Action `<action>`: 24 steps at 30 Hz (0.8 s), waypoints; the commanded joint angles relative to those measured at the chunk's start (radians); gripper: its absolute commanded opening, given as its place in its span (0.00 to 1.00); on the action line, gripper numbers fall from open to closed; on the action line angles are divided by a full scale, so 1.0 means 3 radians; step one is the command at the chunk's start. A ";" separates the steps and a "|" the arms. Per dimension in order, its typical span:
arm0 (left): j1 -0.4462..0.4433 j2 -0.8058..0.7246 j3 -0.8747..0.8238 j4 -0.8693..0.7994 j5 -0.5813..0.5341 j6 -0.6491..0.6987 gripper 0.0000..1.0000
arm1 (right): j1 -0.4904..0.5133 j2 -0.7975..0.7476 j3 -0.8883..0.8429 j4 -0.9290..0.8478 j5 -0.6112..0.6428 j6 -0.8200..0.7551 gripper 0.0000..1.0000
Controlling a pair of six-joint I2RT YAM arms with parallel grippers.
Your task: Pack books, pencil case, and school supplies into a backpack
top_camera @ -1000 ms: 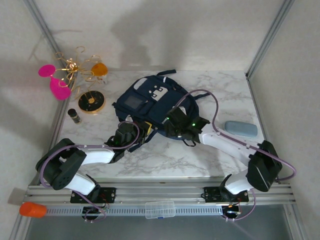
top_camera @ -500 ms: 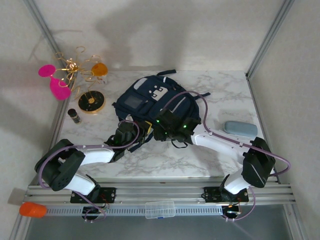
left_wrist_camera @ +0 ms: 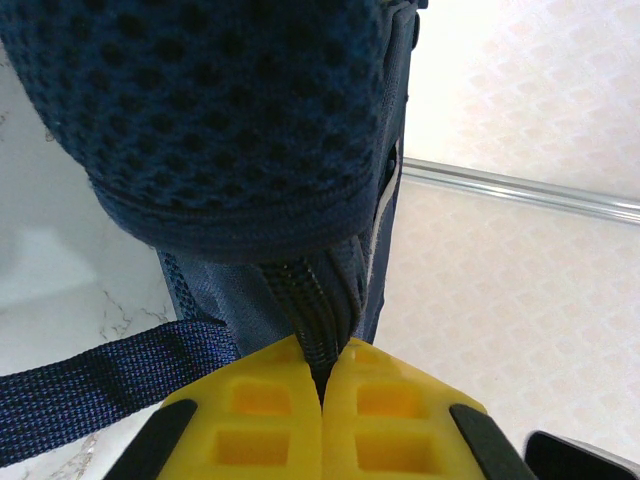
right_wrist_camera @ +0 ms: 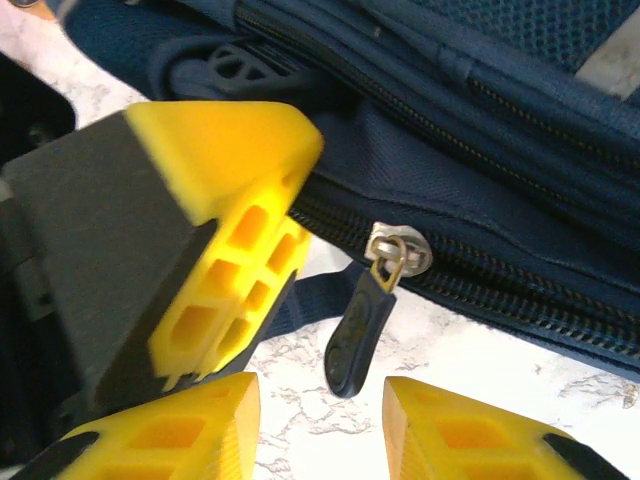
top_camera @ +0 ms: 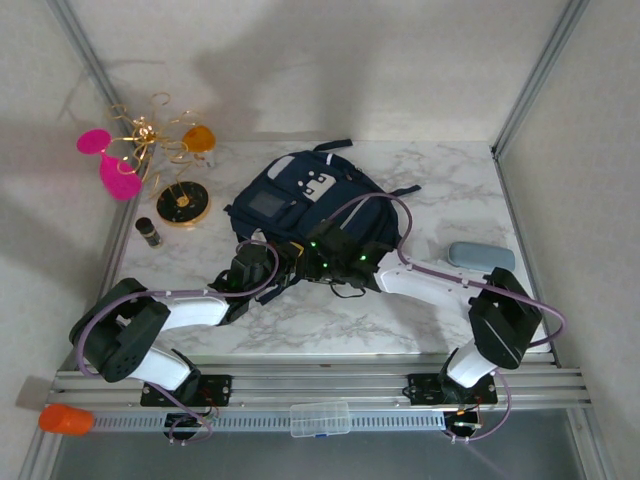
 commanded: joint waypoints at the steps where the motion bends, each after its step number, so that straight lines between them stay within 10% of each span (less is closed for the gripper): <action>1: -0.0031 -0.0137 0.0138 0.0417 0.0076 0.0009 0.00 | -0.0027 0.0014 -0.0121 0.0154 0.0151 0.0226 0.37; 24: -0.0023 -0.0125 0.0148 0.0401 0.0077 0.0033 0.00 | -0.0238 0.0168 -0.0069 0.0475 0.0183 -0.0024 0.11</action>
